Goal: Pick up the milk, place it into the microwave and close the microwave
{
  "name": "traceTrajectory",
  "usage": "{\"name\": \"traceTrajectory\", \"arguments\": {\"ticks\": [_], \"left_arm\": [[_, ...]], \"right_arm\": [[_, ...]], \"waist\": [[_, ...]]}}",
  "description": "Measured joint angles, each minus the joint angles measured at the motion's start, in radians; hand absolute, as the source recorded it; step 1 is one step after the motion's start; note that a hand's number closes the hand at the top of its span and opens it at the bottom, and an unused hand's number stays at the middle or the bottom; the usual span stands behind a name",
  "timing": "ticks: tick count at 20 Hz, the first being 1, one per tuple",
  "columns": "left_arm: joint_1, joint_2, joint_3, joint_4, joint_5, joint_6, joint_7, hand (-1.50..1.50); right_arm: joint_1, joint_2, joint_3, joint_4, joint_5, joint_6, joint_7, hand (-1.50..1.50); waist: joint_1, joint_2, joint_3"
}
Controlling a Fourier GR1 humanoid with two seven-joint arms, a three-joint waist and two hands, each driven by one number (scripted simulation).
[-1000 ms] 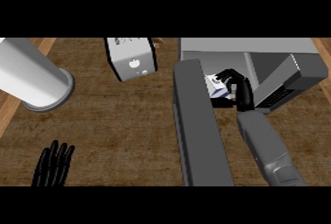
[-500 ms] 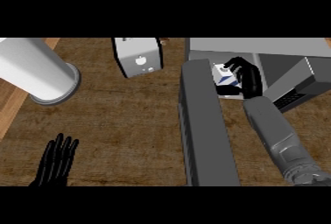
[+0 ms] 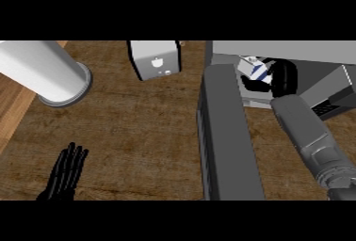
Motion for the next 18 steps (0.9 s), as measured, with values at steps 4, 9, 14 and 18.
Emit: {"name": "traceTrajectory", "arguments": {"ticks": [4,9,14,18], "left_arm": [[-0.019,0.004,0.000,0.008,-0.015,0.005,0.011,-1.50],[-0.027,0.004,-0.007,0.010,-0.032,0.006,0.009,-1.50],[-0.045,-0.003,-0.014,0.023,-0.034,0.000,0.013,-1.50],[-0.049,-0.011,-0.027,0.021,-0.039,-0.003,0.010,-1.50]], "right_arm": [[-0.018,-0.014,0.028,0.034,0.039,-0.041,0.027,-1.50],[-0.032,-0.012,0.048,0.063,0.065,-0.047,0.048,-1.50],[-0.039,0.008,0.042,0.061,0.058,0.019,0.024,-1.50],[-0.028,0.017,0.019,0.047,0.033,0.095,-0.024,-1.50]], "waist": [[0.010,0.004,0.000],[0.024,0.009,0.001],[0.023,0.011,0.002],[0.018,0.009,0.003]]}}
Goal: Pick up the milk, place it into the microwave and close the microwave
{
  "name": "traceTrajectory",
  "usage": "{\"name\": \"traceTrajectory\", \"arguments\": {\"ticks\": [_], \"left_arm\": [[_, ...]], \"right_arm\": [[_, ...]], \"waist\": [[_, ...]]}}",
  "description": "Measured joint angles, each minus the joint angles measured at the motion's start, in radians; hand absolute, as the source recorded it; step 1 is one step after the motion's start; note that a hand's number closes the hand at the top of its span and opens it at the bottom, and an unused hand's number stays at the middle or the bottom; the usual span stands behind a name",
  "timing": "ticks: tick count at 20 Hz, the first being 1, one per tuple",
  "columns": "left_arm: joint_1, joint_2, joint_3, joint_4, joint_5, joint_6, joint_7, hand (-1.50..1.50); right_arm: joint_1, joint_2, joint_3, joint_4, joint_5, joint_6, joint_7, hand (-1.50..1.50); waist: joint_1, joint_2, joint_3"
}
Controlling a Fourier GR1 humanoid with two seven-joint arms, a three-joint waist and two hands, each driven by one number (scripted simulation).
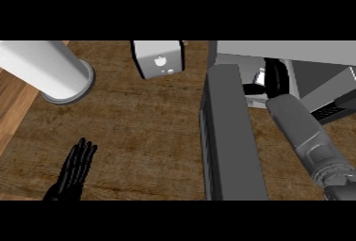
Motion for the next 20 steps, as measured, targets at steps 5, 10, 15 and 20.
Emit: {"name": "traceTrajectory", "arguments": {"ticks": [5,10,15,20], "left_arm": [[-0.009,-0.012,-0.010,0.006,0.004,-0.009,-0.002,-1.50],[-0.009,-0.025,-0.033,0.016,-0.017,-0.007,-0.010,-1.50],[-0.029,-0.040,-0.049,0.020,-0.042,0.007,-0.002,-1.50],[-0.044,-0.047,-0.060,0.008,-0.052,0.010,0.025,-1.50]], "right_arm": [[0.024,0.022,-0.042,-0.023,-0.044,0.067,-0.072,-1.50],[0.071,0.027,-0.091,-0.031,-0.094,0.138,-0.141,-1.50],[0.124,0.023,-0.135,-0.033,-0.140,0.214,-0.205,-1.50],[0.195,0.026,-0.162,-0.037,-0.168,0.280,-0.281,-1.50]], "waist": [[-0.015,-0.007,-0.001],[-0.032,-0.014,-0.001],[-0.045,-0.019,-0.002],[-0.058,-0.025,-0.002]]}}
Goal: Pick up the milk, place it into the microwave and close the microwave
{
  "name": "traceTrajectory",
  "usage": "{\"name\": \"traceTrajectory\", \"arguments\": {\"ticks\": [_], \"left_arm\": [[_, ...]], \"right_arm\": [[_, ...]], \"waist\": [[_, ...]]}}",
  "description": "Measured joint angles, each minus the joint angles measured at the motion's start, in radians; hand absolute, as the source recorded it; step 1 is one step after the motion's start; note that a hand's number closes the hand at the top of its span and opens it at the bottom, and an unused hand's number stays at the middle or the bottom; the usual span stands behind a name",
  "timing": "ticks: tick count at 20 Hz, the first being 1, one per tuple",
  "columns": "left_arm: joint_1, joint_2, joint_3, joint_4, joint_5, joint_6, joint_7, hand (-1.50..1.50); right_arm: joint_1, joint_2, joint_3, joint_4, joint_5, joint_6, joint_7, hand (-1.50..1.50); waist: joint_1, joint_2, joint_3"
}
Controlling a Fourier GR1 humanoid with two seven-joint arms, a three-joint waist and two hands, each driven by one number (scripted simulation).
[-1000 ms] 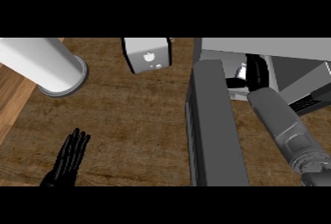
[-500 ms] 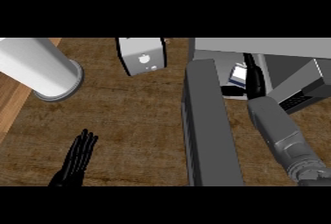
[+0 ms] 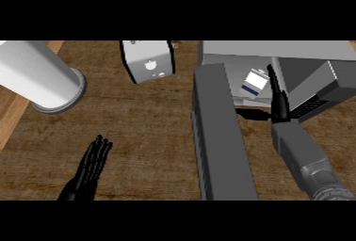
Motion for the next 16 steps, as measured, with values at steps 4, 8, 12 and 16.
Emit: {"name": "traceTrajectory", "arguments": {"ticks": [4,8,12,16], "left_arm": [[-0.001,-0.014,-0.019,-0.009,-0.022,0.016,0.016,-1.50],[0.004,-0.024,-0.030,-0.009,-0.032,0.019,0.025,-1.50],[-0.030,-0.044,-0.030,0.010,-0.050,0.029,0.039,-1.50],[-0.035,-0.057,-0.040,0.000,-0.042,0.021,0.055,-1.50]], "right_arm": [[0.053,0.010,-0.014,0.000,-0.021,0.094,-0.049,-1.50],[0.107,0.019,-0.013,-0.004,-0.031,0.179,-0.084,-1.50],[0.159,0.022,-0.007,-0.015,-0.039,0.250,-0.112,-1.50],[0.218,0.030,-0.018,-0.035,-0.068,0.352,-0.139,-1.50]], "waist": [[-0.012,-0.007,-0.001],[-0.025,-0.014,-0.002],[-0.037,-0.018,-0.002],[-0.046,-0.022,-0.003]]}}
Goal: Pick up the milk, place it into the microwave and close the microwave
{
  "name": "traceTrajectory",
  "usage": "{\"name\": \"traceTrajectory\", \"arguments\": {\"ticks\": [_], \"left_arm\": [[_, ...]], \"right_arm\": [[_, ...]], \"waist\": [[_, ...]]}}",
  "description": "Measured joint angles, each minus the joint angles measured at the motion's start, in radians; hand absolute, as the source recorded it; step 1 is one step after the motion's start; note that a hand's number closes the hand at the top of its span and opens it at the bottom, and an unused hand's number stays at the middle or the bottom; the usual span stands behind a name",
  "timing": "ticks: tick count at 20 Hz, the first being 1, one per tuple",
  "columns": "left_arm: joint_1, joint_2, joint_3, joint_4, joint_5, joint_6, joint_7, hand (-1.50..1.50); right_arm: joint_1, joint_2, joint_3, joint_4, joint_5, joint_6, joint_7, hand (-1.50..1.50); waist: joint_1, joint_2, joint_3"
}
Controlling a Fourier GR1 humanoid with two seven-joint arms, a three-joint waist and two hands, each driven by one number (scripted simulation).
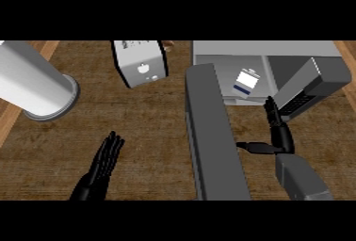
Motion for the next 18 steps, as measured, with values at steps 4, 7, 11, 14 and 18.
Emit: {"name": "traceTrajectory", "arguments": {"ticks": [4,7,11,14,18], "left_arm": [[-0.018,0.005,-0.023,0.014,0.014,-0.042,0.033,1.50],[-0.035,0.011,-0.041,0.039,-0.013,-0.050,0.047,1.50],[-0.057,0.025,-0.053,0.061,-0.059,-0.048,0.082,1.50],[-0.086,0.025,-0.084,0.107,-0.111,-0.049,0.095,1.50],[-0.128,0.049,-0.126,0.158,-0.189,-0.069,0.108,1.50]], "right_arm": [[0.066,0.008,0.000,-0.042,-0.025,0.106,-0.020,-1.50],[0.119,0.008,0.007,-0.089,-0.041,0.152,-0.018,-1.50],[0.181,0.008,0.021,-0.169,-0.063,0.189,-0.003,-1.50],[0.227,0.000,0.032,-0.244,-0.085,0.216,0.015,-1.50],[0.299,-0.009,0.053,-0.359,-0.112,0.245,0.044,-1.50]], "waist": [[-0.017,-0.007,-0.002],[-0.023,-0.010,-0.002],[-0.029,-0.012,-0.002],[-0.039,-0.013,-0.003],[-0.049,-0.016,-0.004]]}}
